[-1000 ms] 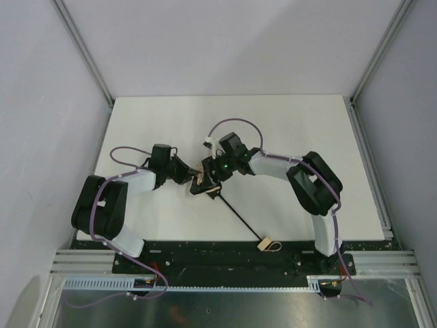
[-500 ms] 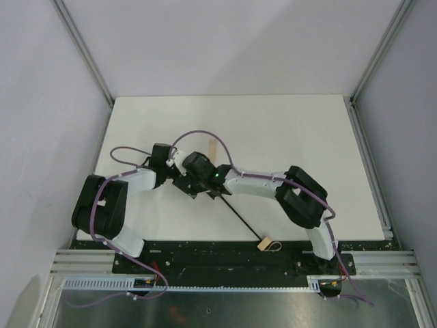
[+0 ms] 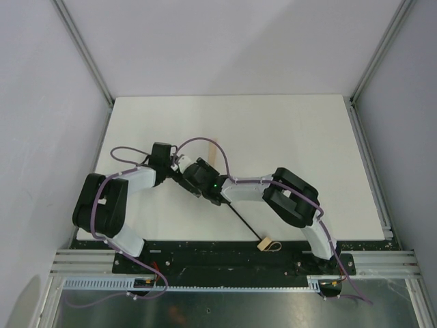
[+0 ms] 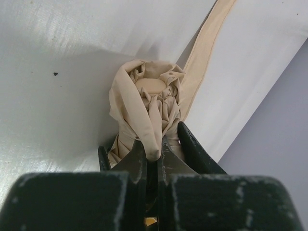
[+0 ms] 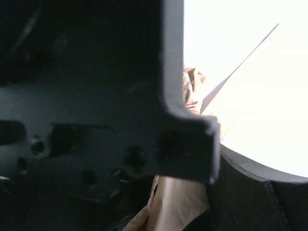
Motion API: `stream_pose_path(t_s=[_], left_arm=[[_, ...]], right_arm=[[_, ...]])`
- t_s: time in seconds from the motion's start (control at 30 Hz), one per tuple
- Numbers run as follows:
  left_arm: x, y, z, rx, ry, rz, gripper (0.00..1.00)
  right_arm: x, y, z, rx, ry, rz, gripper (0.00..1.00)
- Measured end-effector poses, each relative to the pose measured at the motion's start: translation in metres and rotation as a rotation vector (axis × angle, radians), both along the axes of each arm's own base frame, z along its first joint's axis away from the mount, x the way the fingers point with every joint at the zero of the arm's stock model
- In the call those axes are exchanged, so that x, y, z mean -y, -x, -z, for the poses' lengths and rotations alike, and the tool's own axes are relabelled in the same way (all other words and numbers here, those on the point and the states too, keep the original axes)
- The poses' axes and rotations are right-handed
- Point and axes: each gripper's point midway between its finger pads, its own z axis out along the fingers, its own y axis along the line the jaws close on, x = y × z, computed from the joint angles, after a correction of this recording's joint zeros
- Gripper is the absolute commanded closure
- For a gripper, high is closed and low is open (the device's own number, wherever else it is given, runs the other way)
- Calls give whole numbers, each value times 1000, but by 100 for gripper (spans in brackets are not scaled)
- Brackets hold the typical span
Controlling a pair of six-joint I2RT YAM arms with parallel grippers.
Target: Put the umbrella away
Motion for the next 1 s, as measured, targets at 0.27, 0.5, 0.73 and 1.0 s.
stream_pose_path(t_s=[0.27, 0.5, 0.73, 1.0], left_arm=[[-1, 0, -1, -8, 0, -8, 100], [-13, 0, -2, 15, -63, -20, 19], [-27, 8, -4, 17, -112, -29, 1], [-13, 5, 2, 8, -55, 0, 2]], right_arm=[[10, -4, 1, -10, -22, -23, 95], [5, -10, 2, -190, -170, -156, 100], [7, -14, 5, -499, -413, -412, 100], [0, 2, 5, -760, -545, -595, 100]])
